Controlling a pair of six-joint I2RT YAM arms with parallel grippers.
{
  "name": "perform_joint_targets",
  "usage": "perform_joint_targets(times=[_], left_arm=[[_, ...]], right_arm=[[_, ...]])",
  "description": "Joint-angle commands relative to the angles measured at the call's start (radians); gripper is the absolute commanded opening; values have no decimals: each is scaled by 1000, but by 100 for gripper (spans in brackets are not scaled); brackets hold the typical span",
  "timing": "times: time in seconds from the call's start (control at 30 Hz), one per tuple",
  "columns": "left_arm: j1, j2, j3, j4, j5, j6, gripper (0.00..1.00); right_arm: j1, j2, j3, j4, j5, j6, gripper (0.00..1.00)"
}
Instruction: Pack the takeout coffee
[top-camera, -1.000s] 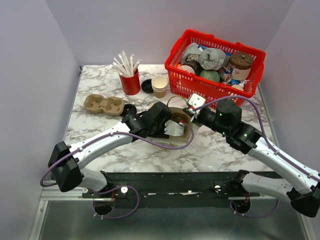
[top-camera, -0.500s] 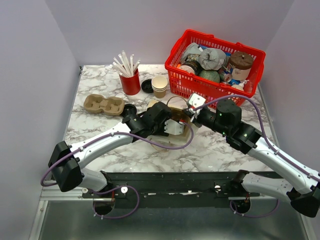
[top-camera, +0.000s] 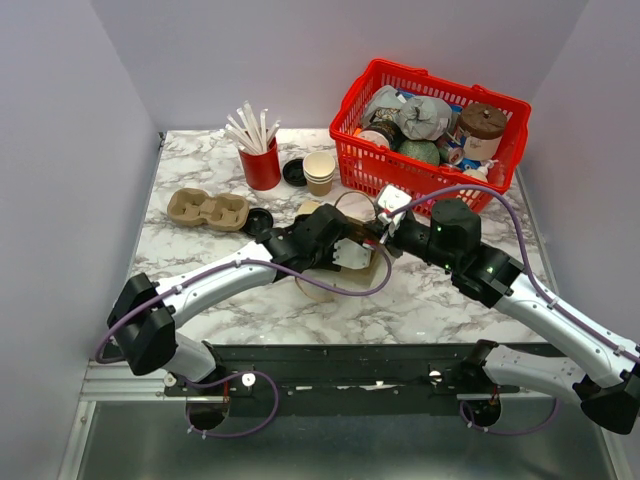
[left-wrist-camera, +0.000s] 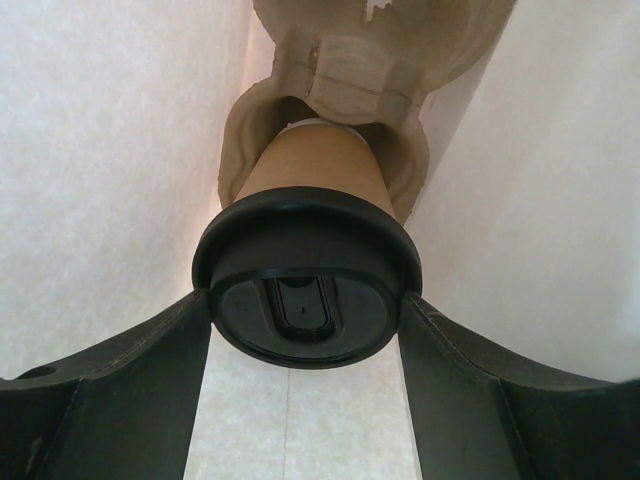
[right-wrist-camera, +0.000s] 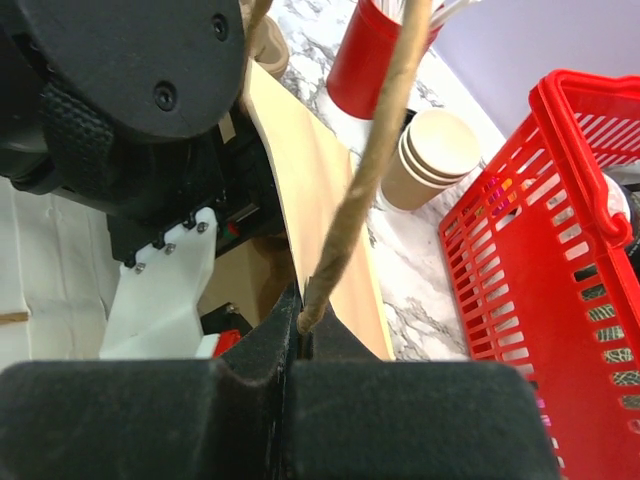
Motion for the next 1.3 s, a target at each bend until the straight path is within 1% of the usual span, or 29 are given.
perform_joint_targets(times=[0.0, 0.23, 0.4, 0.63, 0.83, 1.0, 1.07, 1.27], left_arm=[[14, 30, 5, 42, 20, -42, 0], [70, 90, -7, 127, 62, -54, 0], [105, 151, 23, 151, 118, -36, 0], [137, 208, 57, 191, 163, -16, 0], [148, 282, 117, 193, 181, -22, 0], [156, 288, 138, 188, 241, -9, 4], [157, 306, 142, 190, 243, 1, 5], [159, 375, 195, 144, 295, 93, 5]], right_arm=[[5, -1, 32, 9, -31, 27, 0], [-4, 20, 41, -29, -5, 44, 0], [-20, 34, 44, -32, 1, 44, 0], [-60, 63, 64, -34, 9, 50, 1], [-115, 103, 97, -55, 8, 60, 0], [-155, 128, 121, -78, 5, 64, 0], [-170, 135, 126, -80, 5, 71, 0], [-193, 146, 130, -99, -5, 64, 0]])
